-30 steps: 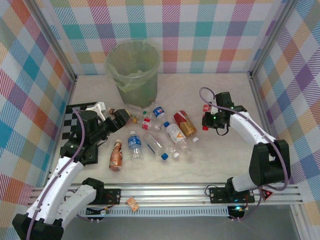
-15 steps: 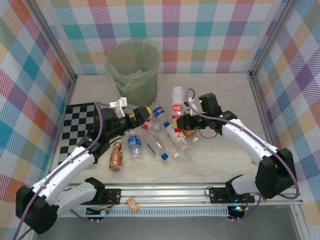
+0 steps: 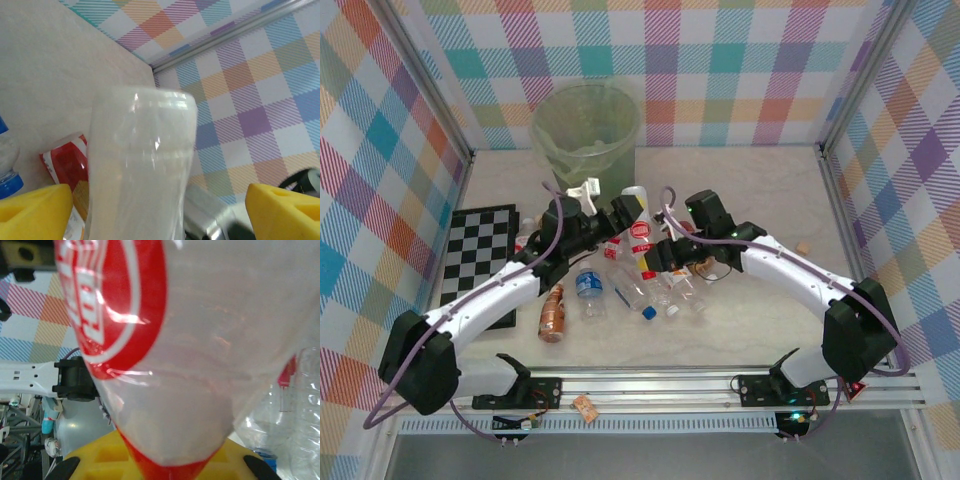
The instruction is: Put the plastic bottles in the bin
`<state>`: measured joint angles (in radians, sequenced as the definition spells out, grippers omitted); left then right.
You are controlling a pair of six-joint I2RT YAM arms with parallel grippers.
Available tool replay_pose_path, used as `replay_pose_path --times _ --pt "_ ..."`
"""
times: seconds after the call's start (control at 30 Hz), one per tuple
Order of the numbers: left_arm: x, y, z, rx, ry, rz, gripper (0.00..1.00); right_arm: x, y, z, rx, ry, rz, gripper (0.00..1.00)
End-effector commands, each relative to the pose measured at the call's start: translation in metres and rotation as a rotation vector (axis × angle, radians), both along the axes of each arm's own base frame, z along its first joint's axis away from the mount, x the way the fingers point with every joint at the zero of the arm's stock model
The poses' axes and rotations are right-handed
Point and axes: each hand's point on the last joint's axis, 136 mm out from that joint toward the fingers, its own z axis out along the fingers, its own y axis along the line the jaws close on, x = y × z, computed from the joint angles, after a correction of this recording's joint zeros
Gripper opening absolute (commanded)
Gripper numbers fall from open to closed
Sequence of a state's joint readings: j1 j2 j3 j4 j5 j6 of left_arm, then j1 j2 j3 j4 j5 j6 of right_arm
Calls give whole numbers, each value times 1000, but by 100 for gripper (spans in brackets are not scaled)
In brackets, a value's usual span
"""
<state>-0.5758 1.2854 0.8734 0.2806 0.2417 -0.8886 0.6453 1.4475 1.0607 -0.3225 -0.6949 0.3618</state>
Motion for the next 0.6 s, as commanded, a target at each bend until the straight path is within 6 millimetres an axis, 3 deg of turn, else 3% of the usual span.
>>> replay_pose_path --times 0.0,0.13,0.27,0.33,0.37,0.5,0.57 --pt "10 -5 24 -37 -65 19 82 -3 11 13 50 -26 52 9" --pt "14 -5 24 -34 -67 29 68 -3 11 13 46 -32 57 10" --pt "15 -4 21 -28 -61 37 48 -2 10 12 39 -38 51 11" --pt "15 -4 20 -27 -59 35 44 -1 10 13 38 -43 46 12" --pt "15 -5 20 -26 -58 33 44 -1 10 13 36 -43 44 17" --pt "14 -4 21 4 -61 29 44 1 2 16 -11 -82 26 57" --pt "14 -2 23 31 -71 30 44 6 -9 19 -51 -119 -10 67"
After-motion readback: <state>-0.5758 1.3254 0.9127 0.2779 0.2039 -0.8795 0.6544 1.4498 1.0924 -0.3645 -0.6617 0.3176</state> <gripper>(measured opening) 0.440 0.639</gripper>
